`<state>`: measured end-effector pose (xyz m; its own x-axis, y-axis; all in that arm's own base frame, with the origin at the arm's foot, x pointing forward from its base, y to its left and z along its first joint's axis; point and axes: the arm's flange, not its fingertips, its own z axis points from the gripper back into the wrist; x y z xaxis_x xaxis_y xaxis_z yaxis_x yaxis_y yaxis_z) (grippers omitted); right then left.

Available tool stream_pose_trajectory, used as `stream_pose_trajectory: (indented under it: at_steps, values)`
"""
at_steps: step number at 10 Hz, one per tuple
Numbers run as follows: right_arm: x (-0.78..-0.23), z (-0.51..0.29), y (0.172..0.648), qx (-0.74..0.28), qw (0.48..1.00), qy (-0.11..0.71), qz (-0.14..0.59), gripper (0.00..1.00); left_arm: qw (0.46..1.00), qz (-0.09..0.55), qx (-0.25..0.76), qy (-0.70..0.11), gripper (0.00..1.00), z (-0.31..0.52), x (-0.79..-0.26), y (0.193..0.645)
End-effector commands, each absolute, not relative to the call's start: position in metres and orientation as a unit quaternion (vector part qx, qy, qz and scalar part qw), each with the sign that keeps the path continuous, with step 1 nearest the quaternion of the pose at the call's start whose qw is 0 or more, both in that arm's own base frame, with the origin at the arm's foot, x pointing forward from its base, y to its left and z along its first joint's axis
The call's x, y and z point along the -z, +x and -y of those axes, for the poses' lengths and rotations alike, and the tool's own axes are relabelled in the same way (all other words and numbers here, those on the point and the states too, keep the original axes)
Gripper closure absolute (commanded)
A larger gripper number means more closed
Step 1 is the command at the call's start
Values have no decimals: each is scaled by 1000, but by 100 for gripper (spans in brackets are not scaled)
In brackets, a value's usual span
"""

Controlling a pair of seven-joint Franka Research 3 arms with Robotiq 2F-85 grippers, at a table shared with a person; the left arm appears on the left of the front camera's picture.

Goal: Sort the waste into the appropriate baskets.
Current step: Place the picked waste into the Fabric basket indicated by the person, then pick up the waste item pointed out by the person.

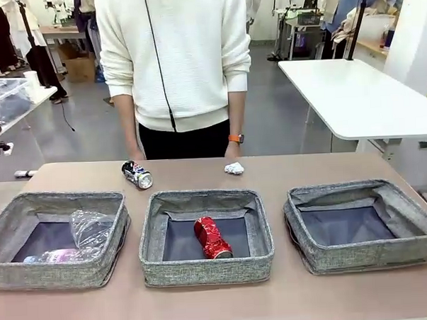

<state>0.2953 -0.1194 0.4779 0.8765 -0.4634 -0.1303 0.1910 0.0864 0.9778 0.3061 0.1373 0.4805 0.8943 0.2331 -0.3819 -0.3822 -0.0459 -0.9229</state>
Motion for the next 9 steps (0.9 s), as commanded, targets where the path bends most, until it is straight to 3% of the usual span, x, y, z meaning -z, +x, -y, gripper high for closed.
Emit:
stream_pose_trajectory:
  at_steps: [1, 9]
  values:
    - [-494, 82, 291, 155, 765, 623, 56, 0, 690, -52, -223, -687, 0, -138, -481, 305]
    - [-494, 82, 291, 155, 765, 623, 56, 0, 690, -52, -223, -687, 0, -138, -481, 305]
